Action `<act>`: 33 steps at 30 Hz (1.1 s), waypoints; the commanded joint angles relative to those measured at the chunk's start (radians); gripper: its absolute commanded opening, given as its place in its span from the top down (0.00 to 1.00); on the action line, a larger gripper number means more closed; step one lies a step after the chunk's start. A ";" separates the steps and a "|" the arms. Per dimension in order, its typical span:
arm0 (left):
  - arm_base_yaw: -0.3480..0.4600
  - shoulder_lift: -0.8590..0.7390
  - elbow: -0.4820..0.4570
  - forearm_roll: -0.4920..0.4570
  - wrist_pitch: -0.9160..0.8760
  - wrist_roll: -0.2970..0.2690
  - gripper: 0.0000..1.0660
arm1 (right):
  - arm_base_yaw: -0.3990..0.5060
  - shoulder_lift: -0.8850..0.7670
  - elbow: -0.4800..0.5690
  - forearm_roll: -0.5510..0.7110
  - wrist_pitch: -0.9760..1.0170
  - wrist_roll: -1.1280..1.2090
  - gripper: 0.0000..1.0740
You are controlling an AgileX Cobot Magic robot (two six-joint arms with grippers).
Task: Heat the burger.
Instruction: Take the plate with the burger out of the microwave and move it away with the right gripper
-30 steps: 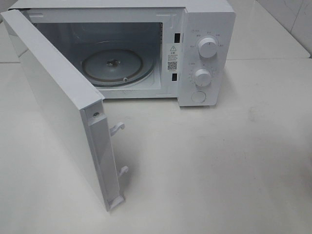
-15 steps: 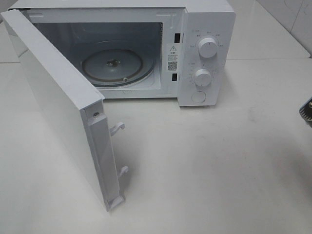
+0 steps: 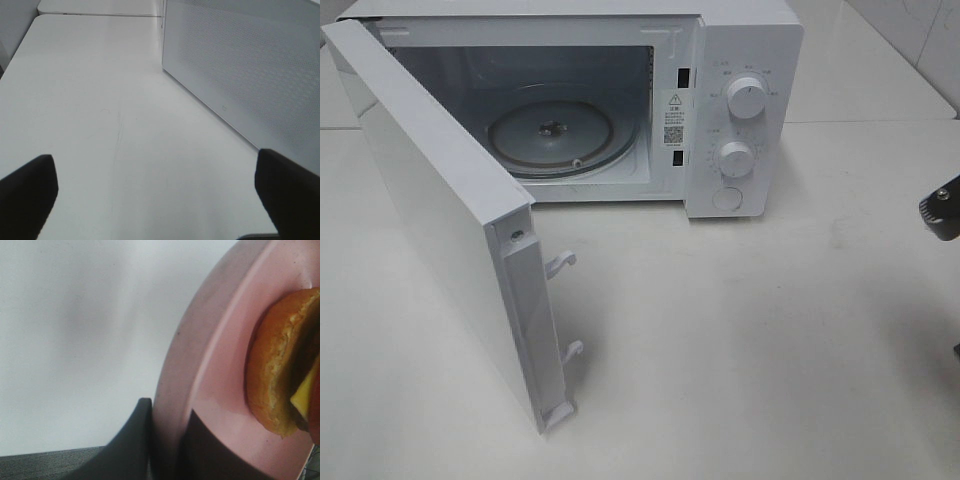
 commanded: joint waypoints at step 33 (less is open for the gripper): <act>0.000 -0.015 0.004 0.001 -0.013 -0.007 0.06 | -0.007 0.392 -0.005 -0.115 -0.161 0.227 0.93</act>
